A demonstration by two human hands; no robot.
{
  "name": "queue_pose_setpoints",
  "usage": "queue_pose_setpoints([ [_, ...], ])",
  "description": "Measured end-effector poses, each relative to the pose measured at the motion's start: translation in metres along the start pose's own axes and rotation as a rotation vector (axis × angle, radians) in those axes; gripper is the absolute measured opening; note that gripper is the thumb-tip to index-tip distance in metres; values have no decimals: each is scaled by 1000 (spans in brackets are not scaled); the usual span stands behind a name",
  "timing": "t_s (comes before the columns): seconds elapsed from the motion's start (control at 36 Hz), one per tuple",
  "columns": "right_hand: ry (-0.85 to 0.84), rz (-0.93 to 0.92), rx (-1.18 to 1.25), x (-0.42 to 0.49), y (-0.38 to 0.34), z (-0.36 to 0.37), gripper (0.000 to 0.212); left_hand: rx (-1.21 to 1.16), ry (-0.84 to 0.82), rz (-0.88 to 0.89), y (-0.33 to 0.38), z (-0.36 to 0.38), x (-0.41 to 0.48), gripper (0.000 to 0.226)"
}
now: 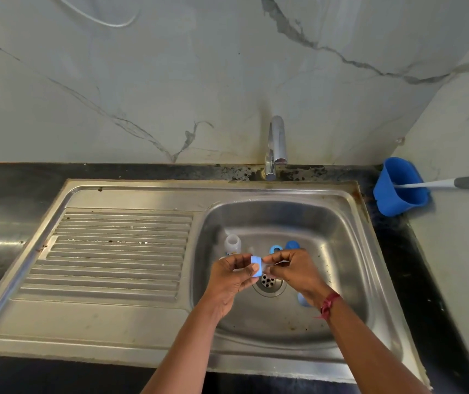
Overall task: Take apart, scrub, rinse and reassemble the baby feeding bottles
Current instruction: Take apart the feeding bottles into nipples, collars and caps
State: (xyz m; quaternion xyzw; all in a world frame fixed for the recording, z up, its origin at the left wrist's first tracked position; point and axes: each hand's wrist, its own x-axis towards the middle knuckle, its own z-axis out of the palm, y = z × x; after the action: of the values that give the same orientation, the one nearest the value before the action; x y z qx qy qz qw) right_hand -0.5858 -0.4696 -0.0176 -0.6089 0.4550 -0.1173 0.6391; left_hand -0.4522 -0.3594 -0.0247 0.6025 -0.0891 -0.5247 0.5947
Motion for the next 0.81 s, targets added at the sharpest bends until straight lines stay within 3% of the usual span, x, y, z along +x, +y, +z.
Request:
queue_pose_setpoints([
  [0.42,17,-40,-57,0,7,3,12,67,-63,-28,-4,1,-3,35],
  [0.53,-8,-54,-88,6,8,5,10,59,-35,-11,-5,0,-4,28],
  [0.81,-85,45,97,2,16,0,12,91,-55,-6,-2,-1,-5,25],
])
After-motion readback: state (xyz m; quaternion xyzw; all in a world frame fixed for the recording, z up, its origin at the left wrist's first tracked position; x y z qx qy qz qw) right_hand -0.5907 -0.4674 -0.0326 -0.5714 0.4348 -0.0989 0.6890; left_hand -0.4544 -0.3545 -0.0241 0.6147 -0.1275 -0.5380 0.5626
